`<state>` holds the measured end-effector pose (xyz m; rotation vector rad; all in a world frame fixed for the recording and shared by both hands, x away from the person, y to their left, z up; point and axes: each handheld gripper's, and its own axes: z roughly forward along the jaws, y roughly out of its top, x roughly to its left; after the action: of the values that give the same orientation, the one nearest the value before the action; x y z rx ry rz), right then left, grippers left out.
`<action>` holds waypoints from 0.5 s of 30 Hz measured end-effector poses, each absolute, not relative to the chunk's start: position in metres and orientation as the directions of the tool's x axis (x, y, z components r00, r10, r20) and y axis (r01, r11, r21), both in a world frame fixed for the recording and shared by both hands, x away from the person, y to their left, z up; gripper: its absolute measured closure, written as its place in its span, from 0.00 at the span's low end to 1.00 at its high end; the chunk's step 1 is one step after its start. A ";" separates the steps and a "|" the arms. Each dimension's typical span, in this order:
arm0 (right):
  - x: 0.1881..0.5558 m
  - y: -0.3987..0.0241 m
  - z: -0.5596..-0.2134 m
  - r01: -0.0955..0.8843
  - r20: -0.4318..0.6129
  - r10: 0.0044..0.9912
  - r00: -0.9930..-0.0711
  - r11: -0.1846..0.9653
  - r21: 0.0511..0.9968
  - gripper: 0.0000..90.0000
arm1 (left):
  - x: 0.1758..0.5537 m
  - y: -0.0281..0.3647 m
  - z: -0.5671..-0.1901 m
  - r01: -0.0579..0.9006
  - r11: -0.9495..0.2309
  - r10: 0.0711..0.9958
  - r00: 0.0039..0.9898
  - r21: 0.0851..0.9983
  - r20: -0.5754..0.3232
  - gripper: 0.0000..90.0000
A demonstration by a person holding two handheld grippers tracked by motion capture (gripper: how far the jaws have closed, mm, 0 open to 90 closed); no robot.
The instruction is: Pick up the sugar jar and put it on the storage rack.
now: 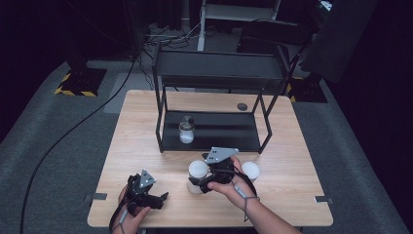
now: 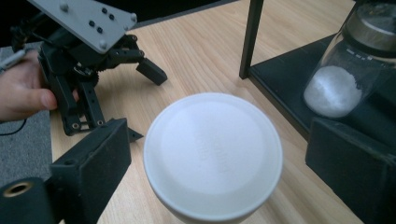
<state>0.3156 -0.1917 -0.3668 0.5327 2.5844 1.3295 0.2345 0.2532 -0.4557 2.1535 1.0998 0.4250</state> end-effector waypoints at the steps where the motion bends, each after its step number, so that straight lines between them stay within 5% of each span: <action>1: 0.316 -0.191 -0.368 0.229 -0.002 0.394 -0.919 0.540 0.810 0.12 | 0.234 0.253 -0.456 0.587 -0.418 0.806 0.591 0.694 -0.014 0.00; 15: 0.319 -0.182 -0.374 0.213 -0.023 0.367 -0.930 0.590 0.778 0.37 | 0.234 0.253 -0.456 0.587 -0.418 0.807 0.591 0.694 -0.015 0.00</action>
<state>0.3192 -0.1818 -0.3736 0.4861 2.6363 1.2542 0.2345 0.2531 -0.4558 2.1533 1.0999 0.4252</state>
